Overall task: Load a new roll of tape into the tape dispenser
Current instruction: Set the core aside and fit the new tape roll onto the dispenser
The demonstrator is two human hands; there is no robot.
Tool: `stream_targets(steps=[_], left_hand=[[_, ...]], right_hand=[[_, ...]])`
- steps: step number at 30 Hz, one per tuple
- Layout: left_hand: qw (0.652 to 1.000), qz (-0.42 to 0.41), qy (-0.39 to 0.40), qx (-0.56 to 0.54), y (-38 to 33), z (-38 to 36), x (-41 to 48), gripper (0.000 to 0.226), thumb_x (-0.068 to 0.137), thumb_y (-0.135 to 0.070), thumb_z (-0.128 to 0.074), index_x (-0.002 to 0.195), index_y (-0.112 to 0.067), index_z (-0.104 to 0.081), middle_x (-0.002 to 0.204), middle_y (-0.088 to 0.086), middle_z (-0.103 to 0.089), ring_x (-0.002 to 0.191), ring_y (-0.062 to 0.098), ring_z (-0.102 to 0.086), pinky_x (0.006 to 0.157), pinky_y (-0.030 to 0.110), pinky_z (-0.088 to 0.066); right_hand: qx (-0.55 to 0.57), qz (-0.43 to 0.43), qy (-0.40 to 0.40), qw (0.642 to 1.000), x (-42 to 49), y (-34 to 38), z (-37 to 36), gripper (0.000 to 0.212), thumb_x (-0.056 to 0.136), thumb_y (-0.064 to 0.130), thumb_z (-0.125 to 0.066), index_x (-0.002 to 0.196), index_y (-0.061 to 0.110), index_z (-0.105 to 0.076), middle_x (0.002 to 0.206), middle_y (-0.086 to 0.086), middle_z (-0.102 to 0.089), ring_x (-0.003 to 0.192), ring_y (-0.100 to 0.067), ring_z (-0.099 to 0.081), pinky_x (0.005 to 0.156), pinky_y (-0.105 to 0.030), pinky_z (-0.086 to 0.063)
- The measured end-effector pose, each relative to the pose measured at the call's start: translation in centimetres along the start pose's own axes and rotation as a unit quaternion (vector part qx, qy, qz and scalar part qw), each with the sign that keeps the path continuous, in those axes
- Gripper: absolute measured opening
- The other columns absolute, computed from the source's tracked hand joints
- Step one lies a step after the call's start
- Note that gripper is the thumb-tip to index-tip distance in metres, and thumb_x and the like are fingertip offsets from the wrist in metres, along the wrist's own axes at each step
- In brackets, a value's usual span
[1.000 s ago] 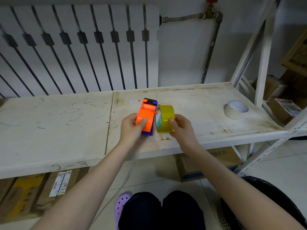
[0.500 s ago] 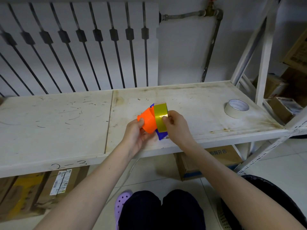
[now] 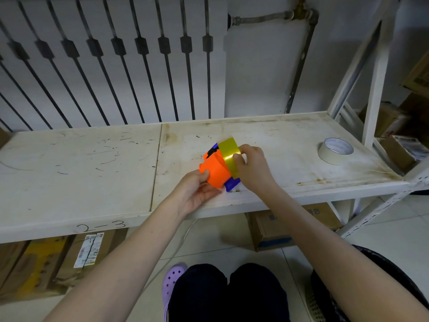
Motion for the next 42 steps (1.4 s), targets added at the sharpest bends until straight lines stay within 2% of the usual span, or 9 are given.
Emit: stream_targets(steps=[7, 10, 13, 18, 24, 31, 35, 39, 42], left_hand=[[0.999, -0.010, 0.017, 0.044, -0.2, -0.1, -0.5, 0.039, 0.098, -0.007, -0.039, 0.137, -0.002, -0.037, 0.106, 0.016, -0.057, 0.093, 0.029, -0.060, 0.086, 0.045, -0.051], [0.998, -0.017, 0.006, 0.062, -0.1, -0.2, -0.4, 0.040, 0.099, -0.008, -0.039, 0.138, -0.001, -0.038, 0.119, 0.018, -0.053, 0.102, 0.029, -0.057, 0.089, 0.044, -0.049], [0.998, -0.023, -0.015, 0.062, 0.1, -0.3, -0.5, 0.034, 0.099, -0.008, -0.039, 0.132, -0.001, -0.043, 0.122, 0.019, -0.052, 0.108, 0.031, -0.053, 0.095, 0.043, -0.046], [0.995, -0.031, -0.043, 0.085, 0.5, -0.4, -0.2, 0.034, 0.099, -0.012, -0.041, 0.131, -0.004, -0.046, 0.126, 0.020, -0.056, 0.110, 0.032, -0.056, 0.088, 0.042, -0.051], [0.995, -0.035, -0.056, 0.077, 0.7, -0.6, -0.3, 0.032, 0.099, -0.015, -0.043, 0.128, -0.004, -0.048, 0.114, 0.016, -0.057, 0.108, 0.033, -0.058, 0.091, 0.045, -0.051], [0.994, -0.036, -0.067, 0.079, 0.3, -1.3, -0.7, 0.031, 0.098, -0.014, -0.044, 0.127, -0.002, -0.050, 0.109, 0.016, -0.059, 0.087, 0.027, -0.062, 0.069, 0.035, -0.055], [0.990, -0.043, -0.039, 0.125, 0.4, -1.4, -0.8, 0.033, 0.099, -0.014, -0.044, 0.127, 0.001, -0.051, 0.112, 0.020, -0.062, 0.085, 0.025, -0.062, 0.079, 0.037, -0.053], [0.991, -0.046, -0.023, 0.127, 0.4, -1.5, -1.1, 0.031, 0.099, -0.012, -0.043, 0.125, 0.001, -0.051, 0.120, 0.021, -0.060, 0.098, 0.030, -0.060, 0.087, 0.041, -0.051], [0.992, -0.053, -0.020, 0.116, 0.6, -1.6, -1.3, 0.029, 0.098, -0.011, -0.043, 0.123, 0.001, -0.053, 0.112, 0.019, -0.062, 0.094, 0.028, -0.062, 0.081, 0.037, -0.052]], right_hand=[[0.063, -0.039, 0.114, 0.991, 0.3, 0.0, 1.0, 0.021, 0.098, 0.023, -0.039, 0.080, 0.029, -0.045, 0.096, 0.000, -0.049, 0.087, -0.016, -0.046, 0.065, -0.024, -0.039], [0.036, -0.008, 0.148, 0.988, -0.4, 0.1, 0.9, 0.018, 0.099, 0.020, -0.039, 0.083, 0.022, -0.048, 0.086, 0.004, -0.049, 0.078, -0.010, -0.046, 0.065, -0.024, -0.038], [0.013, 0.009, 0.122, 0.992, -1.1, -0.1, 0.3, 0.020, 0.098, 0.021, -0.040, 0.097, 0.003, -0.049, 0.090, -0.009, -0.053, 0.082, -0.018, -0.047, 0.071, -0.032, -0.040], [-0.025, 0.022, 0.121, 0.992, -2.1, -0.4, -0.2, 0.007, 0.100, 0.025, -0.035, 0.100, 0.018, -0.037, 0.072, 0.006, -0.040, 0.067, -0.013, -0.041, 0.054, -0.020, -0.029], [-0.040, 0.019, 0.091, 0.995, -3.0, -0.1, -1.1, 0.037, 0.102, 0.026, -0.029, 0.134, 0.007, -0.030, 0.083, -0.004, -0.049, 0.067, -0.014, -0.047, 0.053, -0.026, -0.033], [-0.021, 0.001, 0.085, 0.996, -3.3, -0.1, -1.3, 0.024, 0.102, 0.024, -0.031, 0.116, 0.005, -0.038, 0.087, -0.008, -0.052, 0.077, -0.022, -0.051, 0.064, -0.032, -0.042], [-0.026, 0.012, 0.085, 0.996, -3.1, -0.3, -1.1, 0.031, 0.101, 0.019, -0.032, 0.127, 0.003, -0.038, 0.098, -0.004, -0.046, 0.085, -0.018, -0.045, 0.057, -0.017, -0.033], [0.013, -0.008, 0.067, 0.998, -3.3, -1.1, -1.1, 0.009, 0.100, 0.018, -0.035, 0.101, 0.011, -0.041, 0.096, -0.007, -0.050, 0.088, -0.020, -0.049, 0.074, -0.036, -0.047], [0.032, -0.006, 0.038, 0.999, -3.4, -1.6, -1.3, 0.009, 0.100, 0.018, -0.037, 0.099, 0.012, -0.044, 0.096, -0.008, -0.052, 0.086, -0.018, -0.050, 0.070, -0.030, -0.044]])
Point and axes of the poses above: each hand's wrist, its own x-axis towards the middle knuckle, its own z-axis out of the back of the hand, y = z × x, the point moved 1 cm from there along x, towards the middle knuckle
